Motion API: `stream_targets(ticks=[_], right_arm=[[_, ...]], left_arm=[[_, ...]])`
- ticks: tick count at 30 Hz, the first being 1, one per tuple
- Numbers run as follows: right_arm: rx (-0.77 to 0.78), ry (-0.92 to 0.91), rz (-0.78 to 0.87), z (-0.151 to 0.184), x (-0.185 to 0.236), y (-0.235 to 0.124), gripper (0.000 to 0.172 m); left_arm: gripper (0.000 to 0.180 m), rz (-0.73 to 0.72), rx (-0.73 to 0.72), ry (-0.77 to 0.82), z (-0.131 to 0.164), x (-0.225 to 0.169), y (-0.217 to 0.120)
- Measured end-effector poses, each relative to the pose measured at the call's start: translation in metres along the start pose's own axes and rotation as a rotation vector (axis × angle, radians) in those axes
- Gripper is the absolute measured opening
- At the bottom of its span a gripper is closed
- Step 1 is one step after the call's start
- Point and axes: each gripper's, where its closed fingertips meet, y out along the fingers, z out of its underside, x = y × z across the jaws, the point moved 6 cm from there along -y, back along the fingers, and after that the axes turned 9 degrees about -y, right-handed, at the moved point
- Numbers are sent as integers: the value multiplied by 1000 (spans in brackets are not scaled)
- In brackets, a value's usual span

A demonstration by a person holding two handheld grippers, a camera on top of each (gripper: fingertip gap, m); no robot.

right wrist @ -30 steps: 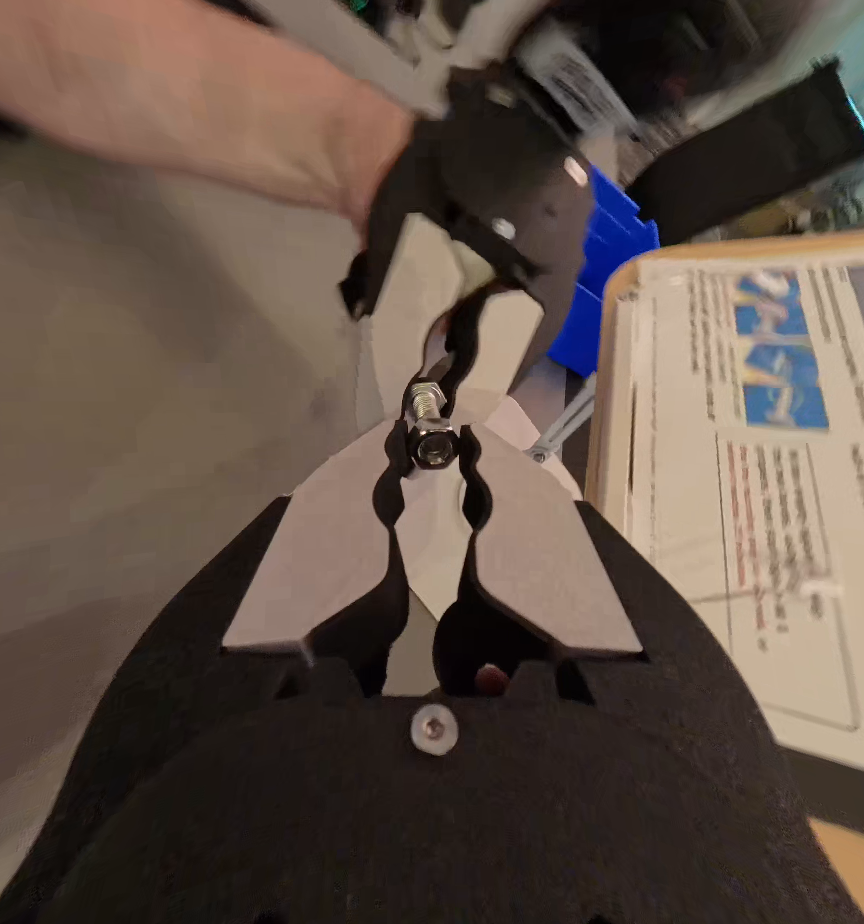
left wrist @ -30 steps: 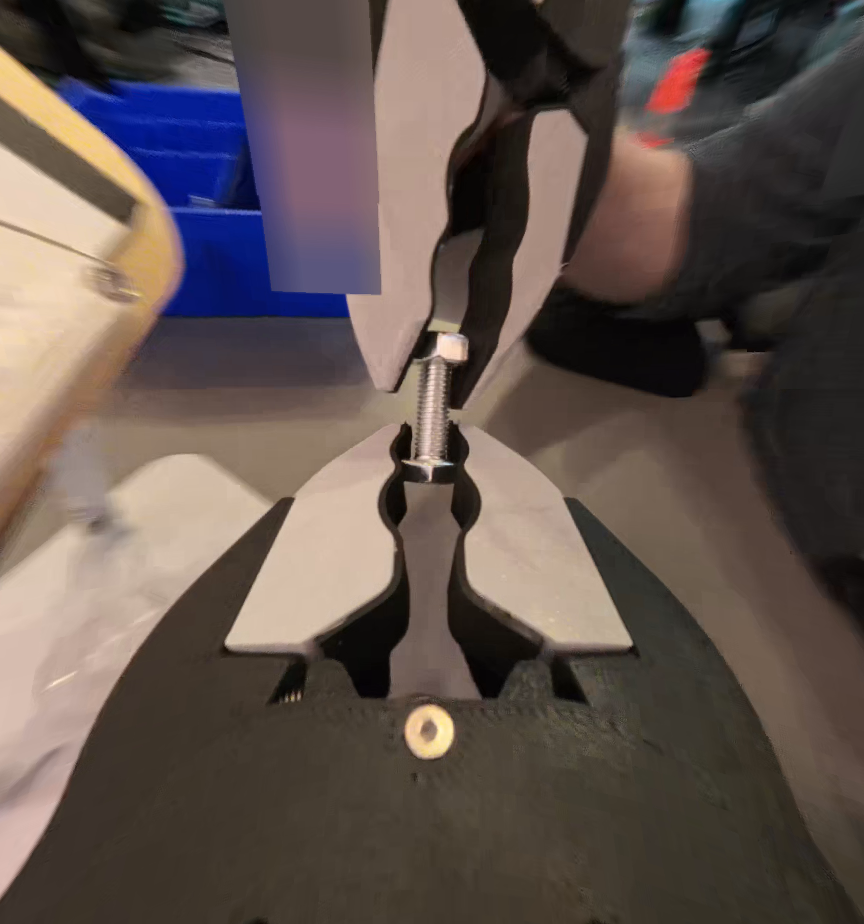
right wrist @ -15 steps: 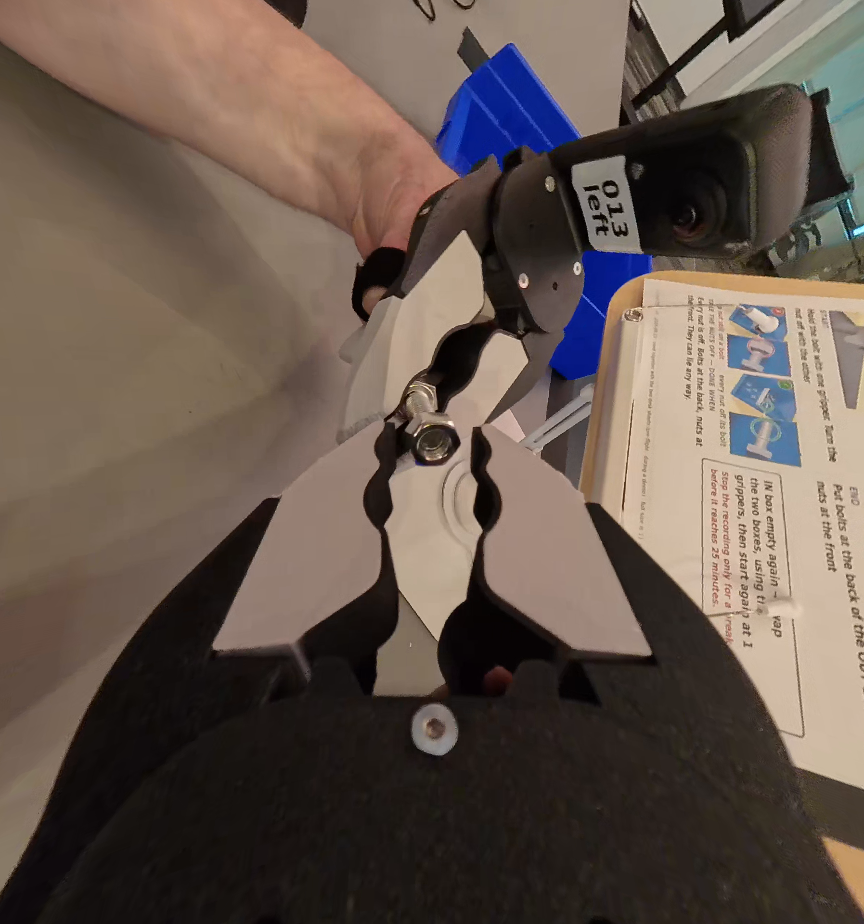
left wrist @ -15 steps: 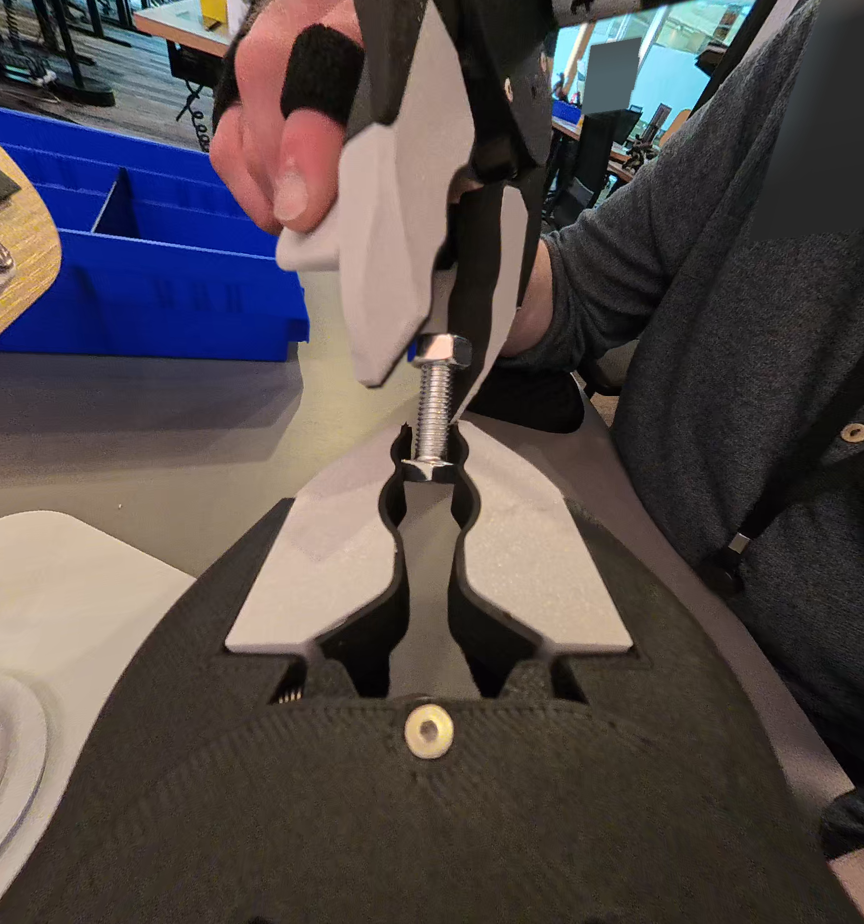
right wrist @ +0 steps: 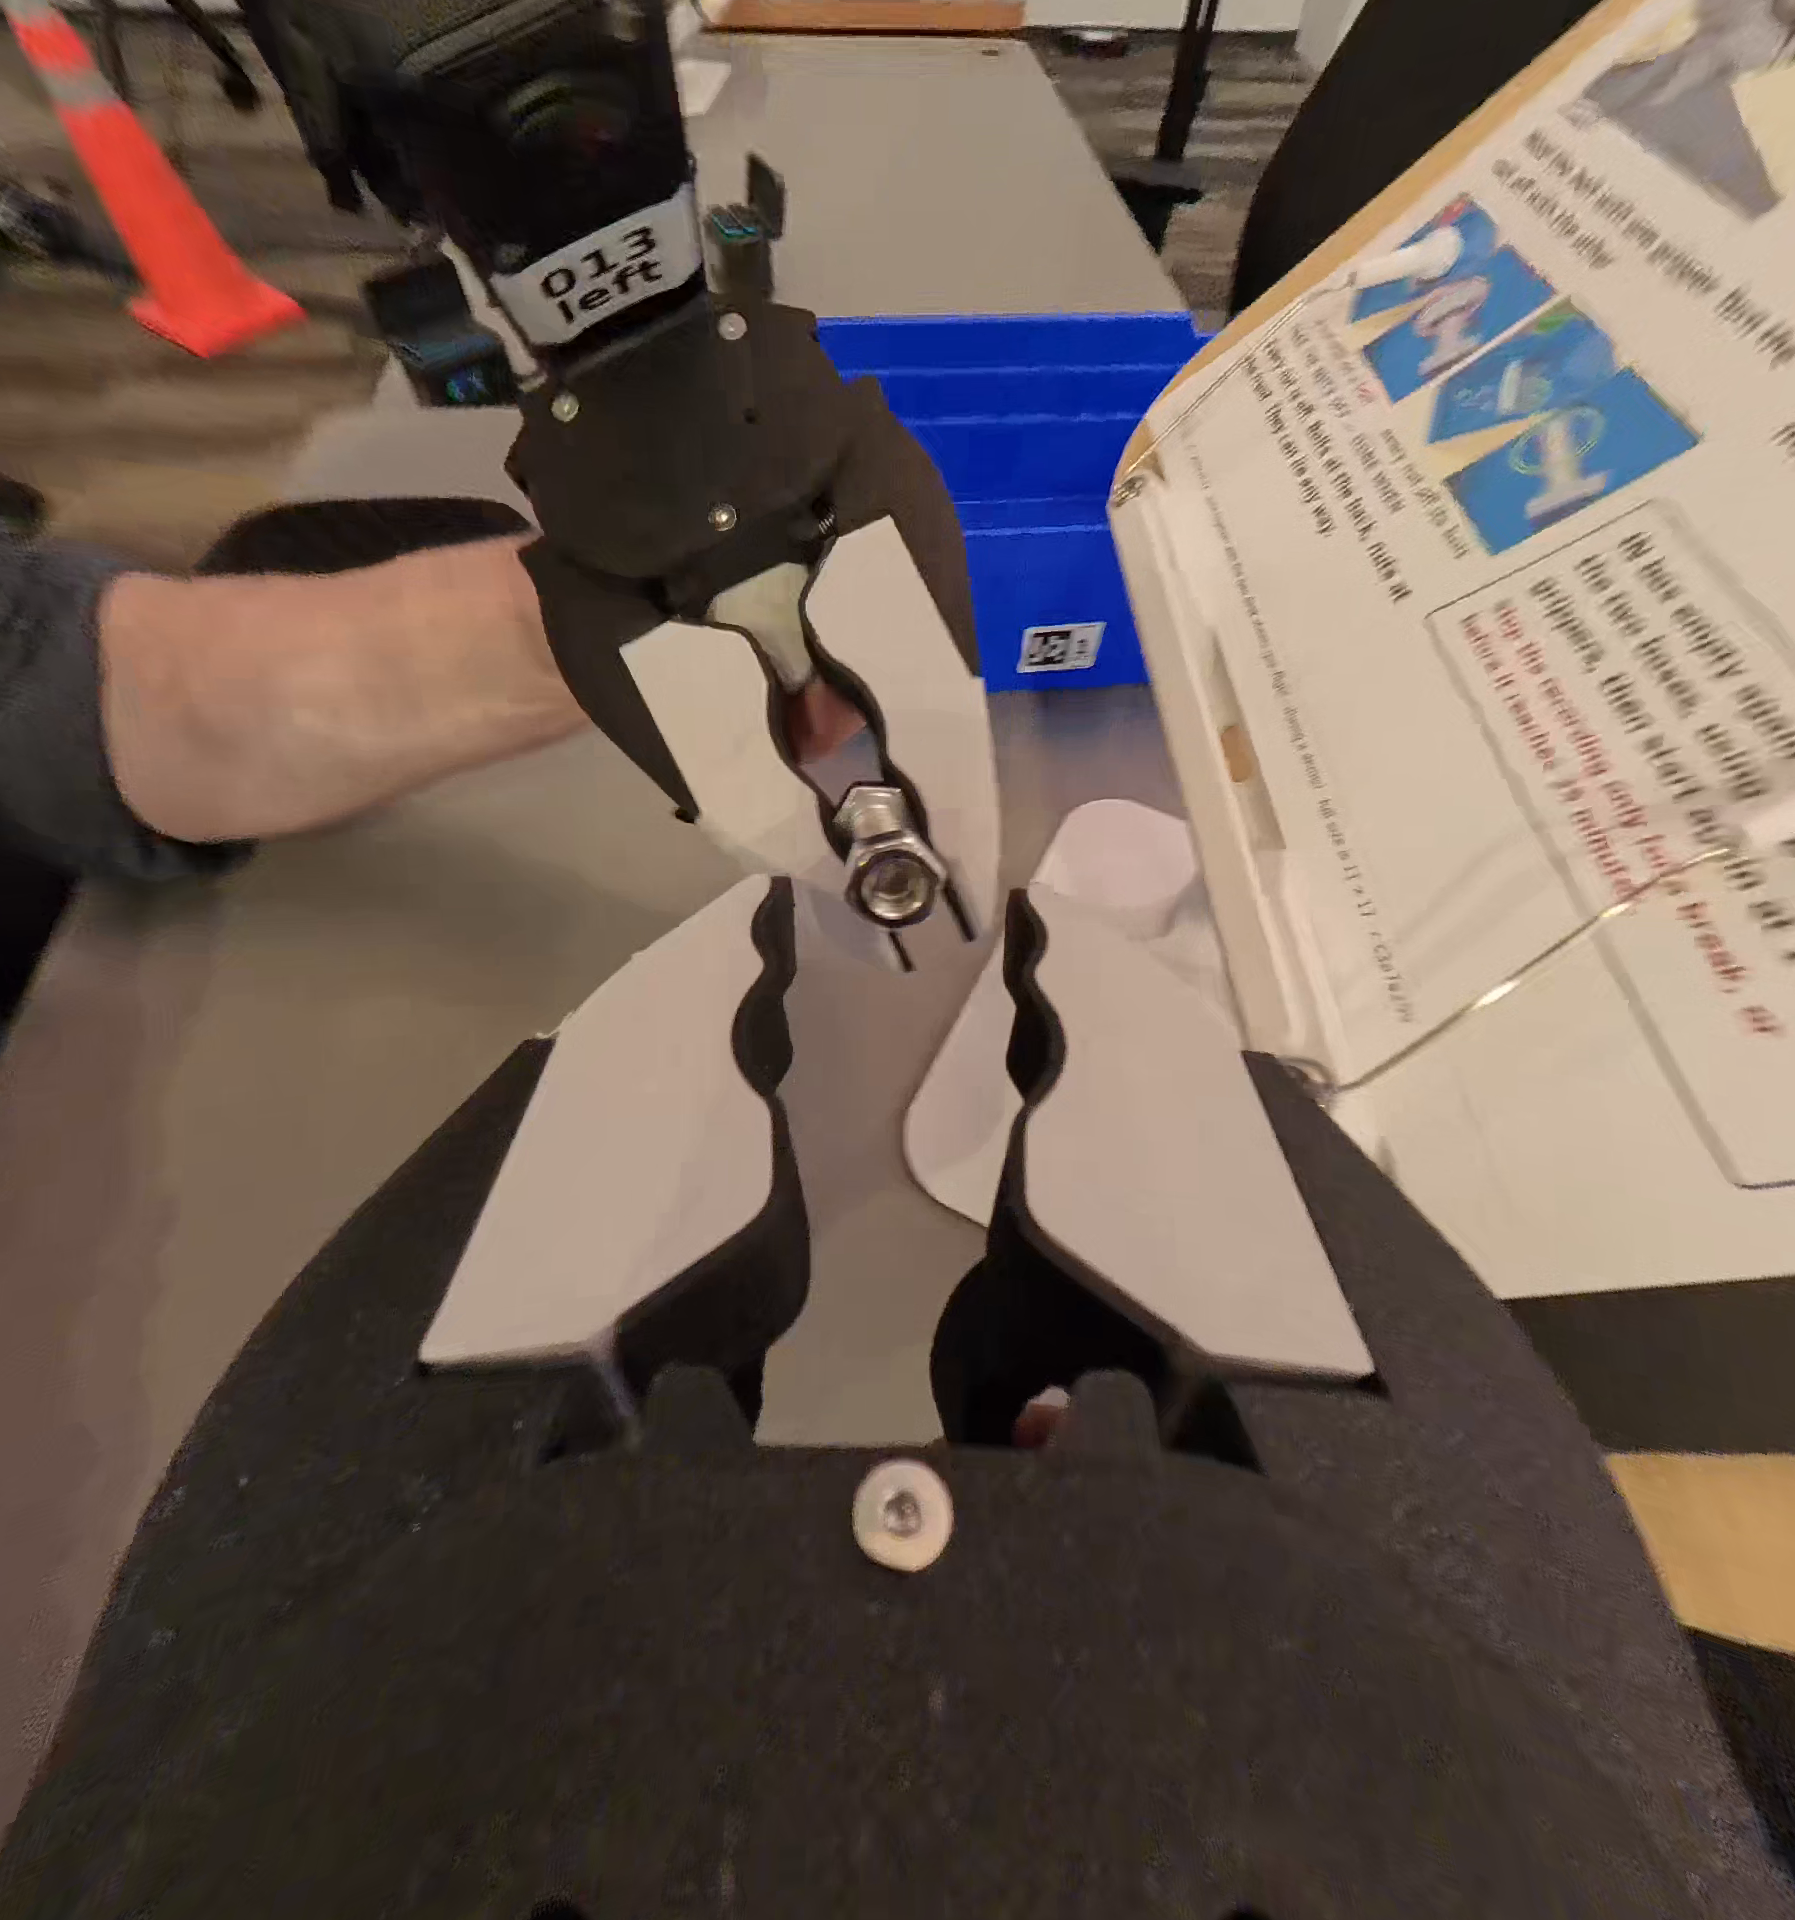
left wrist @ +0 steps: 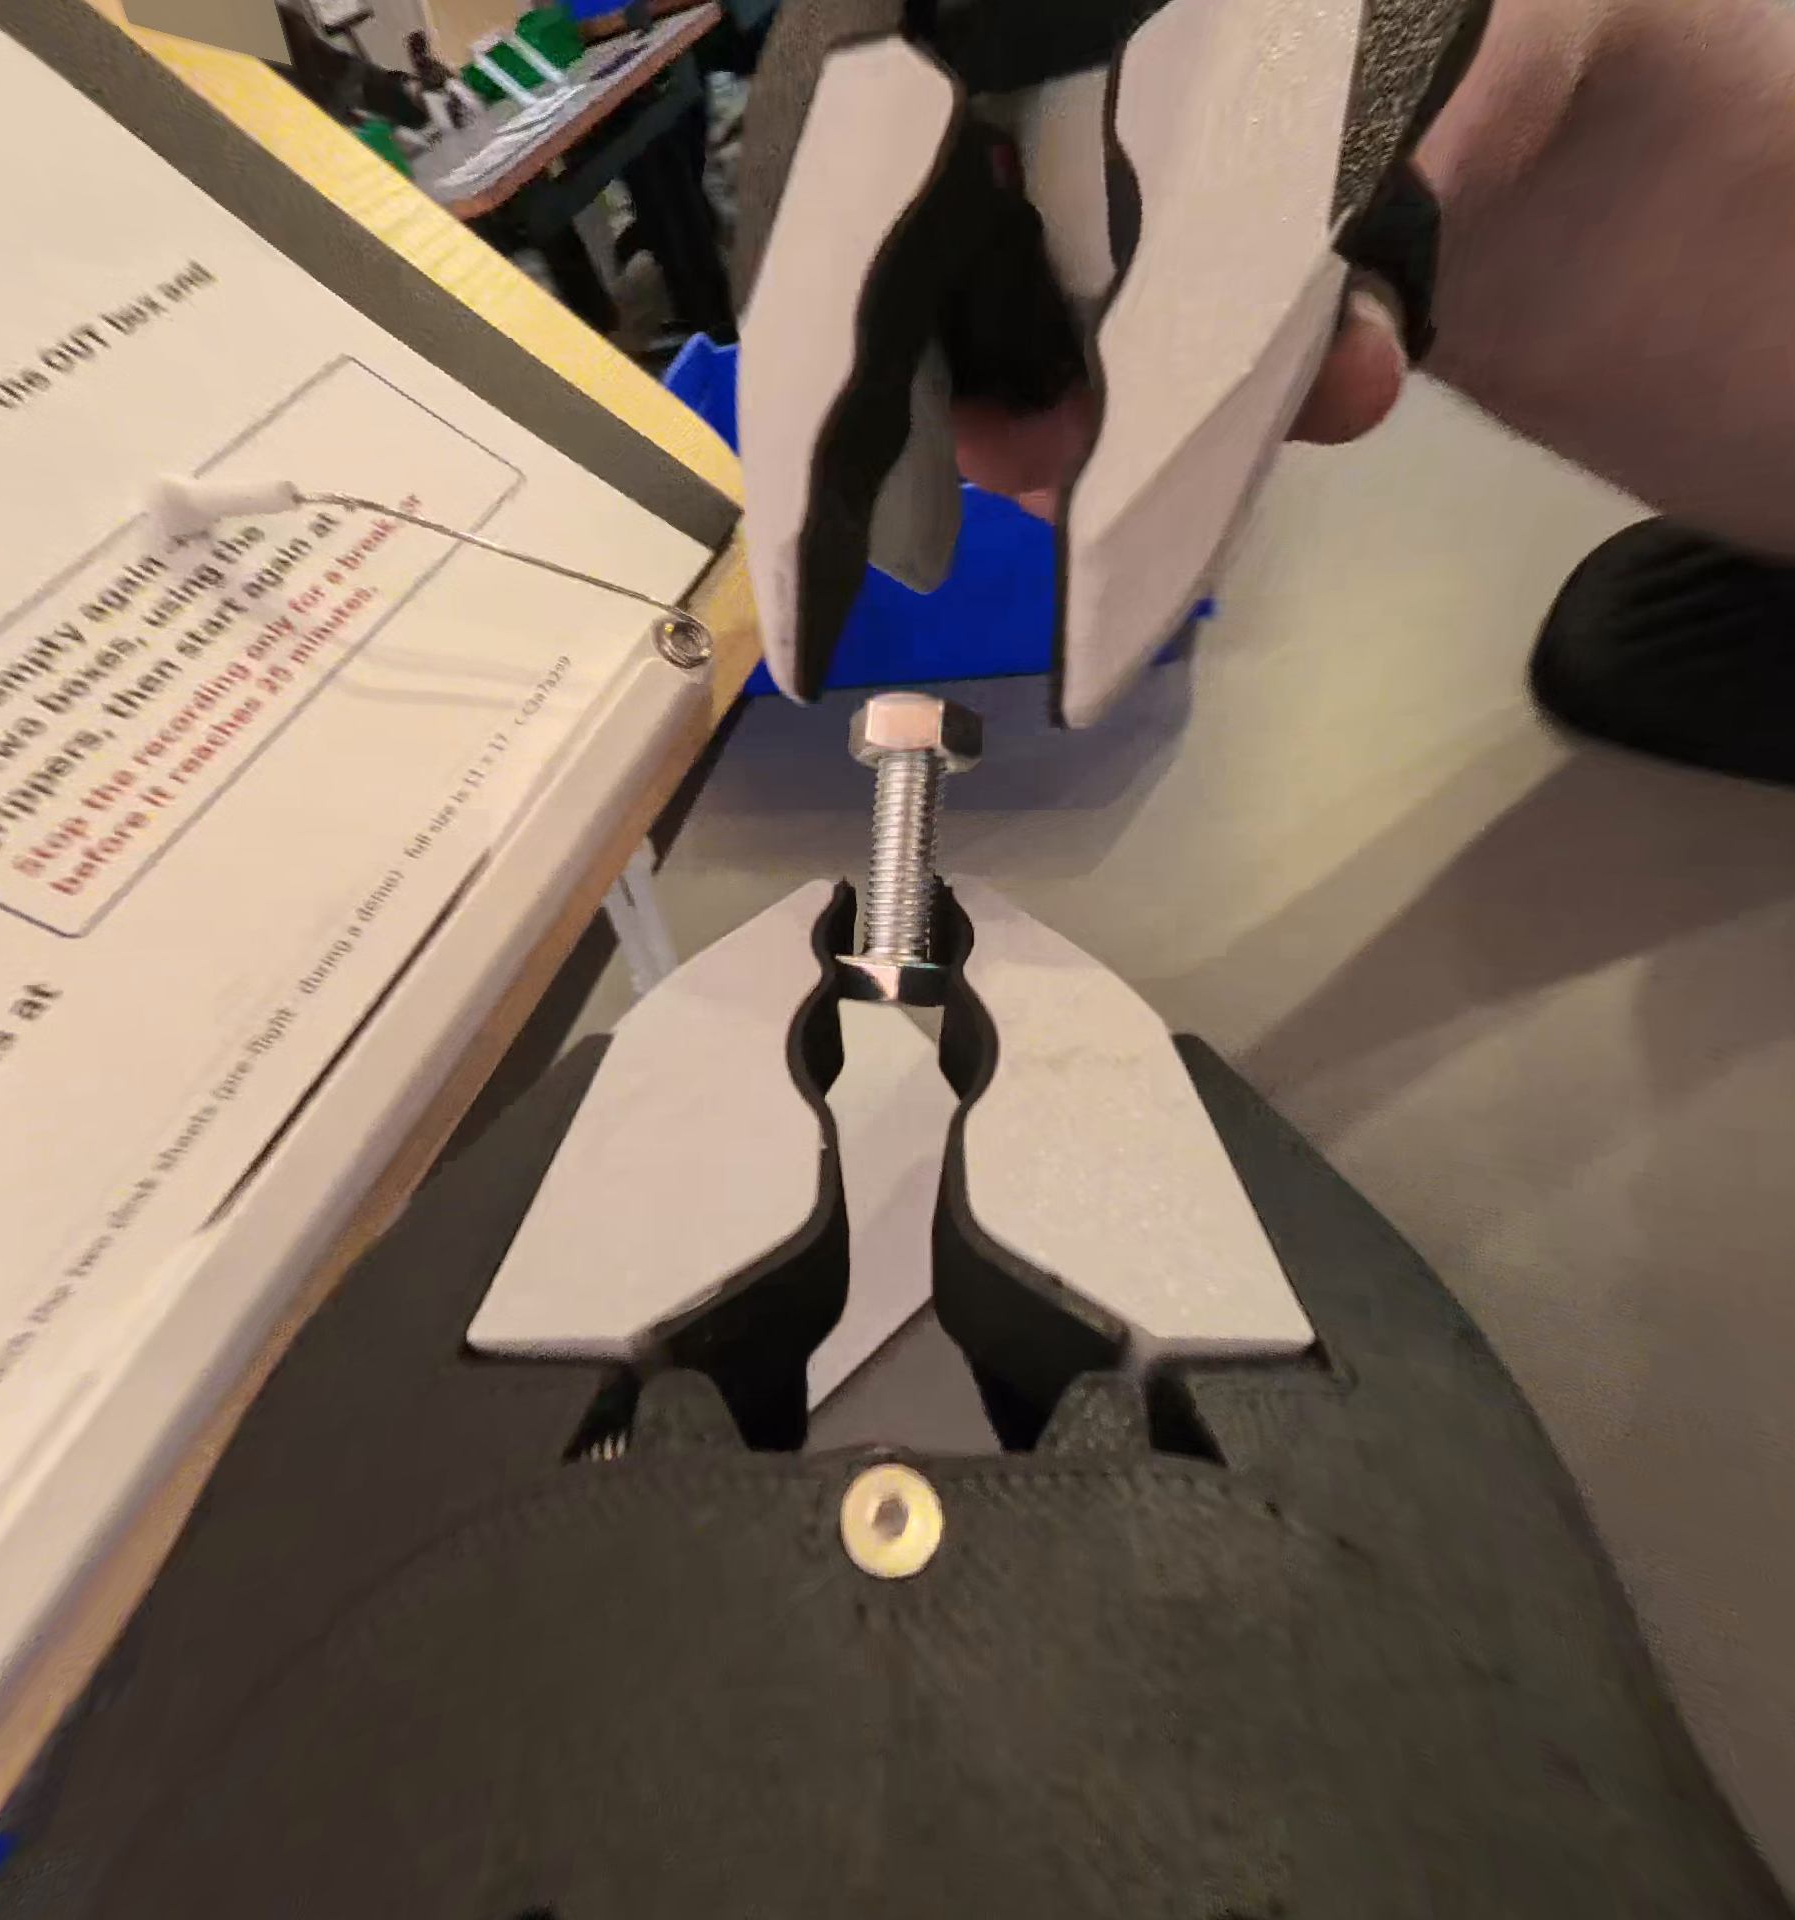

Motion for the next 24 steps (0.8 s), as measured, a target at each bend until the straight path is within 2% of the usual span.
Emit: stream_targets(ticks=[5, 9, 13, 17, 20, 21, 22, 24], right_arm=[[25, 89, -26, 9, -3, 11, 36], [-2, 113, -44, 10, -4, 12, 22], [22, 15, -11, 9, -3, 13, 19], [72, -240, -1, 5, 11, 12, 19], [184, -571, 34, 2, 31, 13, 19], [203, -668, 15, 2, 41, 13, 19], [229, -759, 22, 2, 48, 14, 19], [273, -839, -17, 3, 59, 17, 19]], left_arm=[[14, -87, 50, 88, -2, -4, 6], [14, -134, 65, 120, -3, -4, 9], [14, -117, 86, 87, -2, -3, 9], [14, 119, 75, -58, 0, -11, 4], [14, 426, 32, -212, 9, -23, 4], [14, 594, 36, -282, 13, -30, 2], [14, 660, 8, -296, 16, -33, 3], [14, 851, 23, -369, 25, -43, 5]])
